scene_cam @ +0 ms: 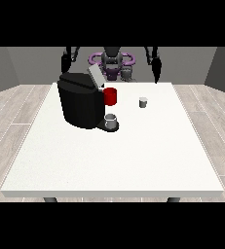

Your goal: Insert the coffee pod into the coffee machine and close the lid

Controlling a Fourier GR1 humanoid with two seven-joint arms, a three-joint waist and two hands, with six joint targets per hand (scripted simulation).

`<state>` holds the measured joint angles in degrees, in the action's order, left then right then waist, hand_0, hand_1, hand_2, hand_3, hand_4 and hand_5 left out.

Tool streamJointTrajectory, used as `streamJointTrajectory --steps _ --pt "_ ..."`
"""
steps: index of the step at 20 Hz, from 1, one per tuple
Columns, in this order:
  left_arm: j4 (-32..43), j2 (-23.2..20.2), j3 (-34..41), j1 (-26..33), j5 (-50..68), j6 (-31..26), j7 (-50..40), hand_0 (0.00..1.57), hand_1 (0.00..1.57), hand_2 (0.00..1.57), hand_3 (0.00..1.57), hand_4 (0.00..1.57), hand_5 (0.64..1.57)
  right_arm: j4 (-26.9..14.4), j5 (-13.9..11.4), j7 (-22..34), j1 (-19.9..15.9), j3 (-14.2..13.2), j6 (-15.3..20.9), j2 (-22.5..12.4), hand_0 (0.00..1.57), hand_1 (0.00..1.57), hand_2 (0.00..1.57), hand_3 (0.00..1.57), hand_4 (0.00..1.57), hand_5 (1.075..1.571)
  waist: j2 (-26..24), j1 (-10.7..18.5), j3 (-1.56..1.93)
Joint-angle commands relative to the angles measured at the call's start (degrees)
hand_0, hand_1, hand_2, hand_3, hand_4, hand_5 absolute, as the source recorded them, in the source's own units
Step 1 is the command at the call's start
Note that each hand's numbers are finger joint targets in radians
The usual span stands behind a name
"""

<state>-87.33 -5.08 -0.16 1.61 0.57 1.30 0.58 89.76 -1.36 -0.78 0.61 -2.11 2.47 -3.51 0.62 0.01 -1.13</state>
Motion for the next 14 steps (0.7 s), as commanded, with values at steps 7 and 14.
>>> streamJointTrajectory --steps 7,14 --pt "-2.1 -3.1 -4.7 -1.0 -1.5 -7.6 2.9 0.0 0.0 0.0 0.0 0.62 1.571 -2.2 6.7 -6.3 1.4 -3.3 -4.0 1.0 0.0 0.0 0.0 0.0 0.33 1.571 -3.0 -1.9 1.18" --pt "2.7 -8.6 -3.9 -8.9 -10.2 -5.8 -3.9 0.0 0.0 0.0 0.0 0.0 1.571 -2.2 4.5 -7.4 -1.2 0.4 -3.9 2.8 0.0 0.0 0.0 0.0 0.36 1.571 1.0 -4.1 1.14"
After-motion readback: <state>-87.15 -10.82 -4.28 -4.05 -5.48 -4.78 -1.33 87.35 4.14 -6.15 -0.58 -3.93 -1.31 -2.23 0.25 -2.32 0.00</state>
